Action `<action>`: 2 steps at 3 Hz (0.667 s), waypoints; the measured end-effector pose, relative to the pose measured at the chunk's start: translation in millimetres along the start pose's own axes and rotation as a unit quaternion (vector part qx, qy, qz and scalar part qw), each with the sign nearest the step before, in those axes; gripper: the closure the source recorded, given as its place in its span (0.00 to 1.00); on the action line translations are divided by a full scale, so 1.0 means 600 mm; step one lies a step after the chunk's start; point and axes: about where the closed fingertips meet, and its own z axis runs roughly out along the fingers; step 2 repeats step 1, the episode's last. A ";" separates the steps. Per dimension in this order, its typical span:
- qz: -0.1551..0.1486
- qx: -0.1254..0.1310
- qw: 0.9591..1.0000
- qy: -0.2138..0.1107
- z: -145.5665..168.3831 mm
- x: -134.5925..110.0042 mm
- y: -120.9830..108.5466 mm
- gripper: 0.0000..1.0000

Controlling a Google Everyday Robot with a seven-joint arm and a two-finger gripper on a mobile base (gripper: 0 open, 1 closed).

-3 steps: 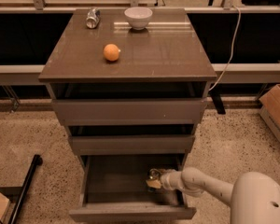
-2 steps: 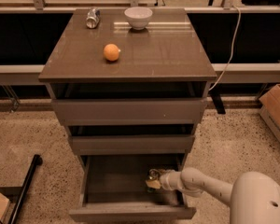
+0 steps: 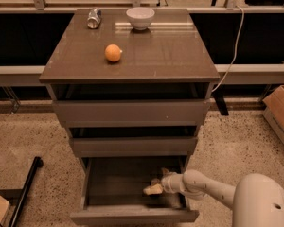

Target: Place green can into bottom drawer

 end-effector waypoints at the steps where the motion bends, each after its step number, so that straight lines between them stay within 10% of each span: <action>1: 0.000 0.000 1.000 0.000 0.000 0.000 0.000 0.00; 2: 0.000 0.000 1.000 0.000 0.000 0.000 0.000 0.00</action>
Offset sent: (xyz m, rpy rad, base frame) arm 0.0000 0.0000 0.0000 0.0000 0.0000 0.0000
